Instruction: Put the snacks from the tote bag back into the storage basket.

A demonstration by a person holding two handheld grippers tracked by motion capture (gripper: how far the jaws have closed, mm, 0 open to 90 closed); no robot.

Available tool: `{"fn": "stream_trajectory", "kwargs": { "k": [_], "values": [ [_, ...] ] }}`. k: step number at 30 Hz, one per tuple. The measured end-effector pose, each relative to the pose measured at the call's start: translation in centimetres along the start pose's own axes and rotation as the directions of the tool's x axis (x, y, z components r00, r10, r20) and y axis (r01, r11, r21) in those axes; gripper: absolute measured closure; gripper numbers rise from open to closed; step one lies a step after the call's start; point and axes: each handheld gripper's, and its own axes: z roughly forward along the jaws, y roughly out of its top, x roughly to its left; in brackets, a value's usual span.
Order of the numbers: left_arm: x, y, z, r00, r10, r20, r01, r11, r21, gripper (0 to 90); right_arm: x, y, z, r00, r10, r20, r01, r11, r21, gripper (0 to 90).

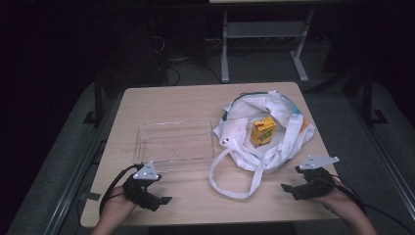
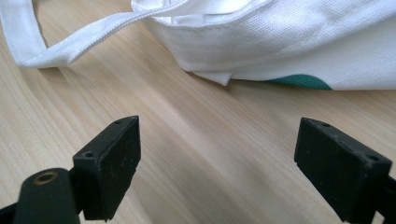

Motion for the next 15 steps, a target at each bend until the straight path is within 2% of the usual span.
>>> {"fn": "stream_trajectory", "kwargs": {
  "k": [12,13,15],
  "values": [
    [-0.29,0.11,0.03,1.0,0.002,0.007,-0.002,1.0,0.0,14.5,-0.03,0.13,-0.71,0.9999,0.013,-0.008,-0.013,1.0,-0.007,15.5],
    [-0.35,0.08,-0.01,0.9997,0.019,0.012,-0.019,0.9998,0.004,14.6,0.03,0.26,-0.86,0.9998,0.019,-0.001,-0.019,1.0,0.003,18.8],
    [-0.4,0.07,0.02,0.9997,0.02,0.013,-0.02,0.9998,0.002,14.5,0.05,0.3,-0.94,0.9997,0.025,-0.001,-0.025,1.0,0.01,20.9]
  ]
}}
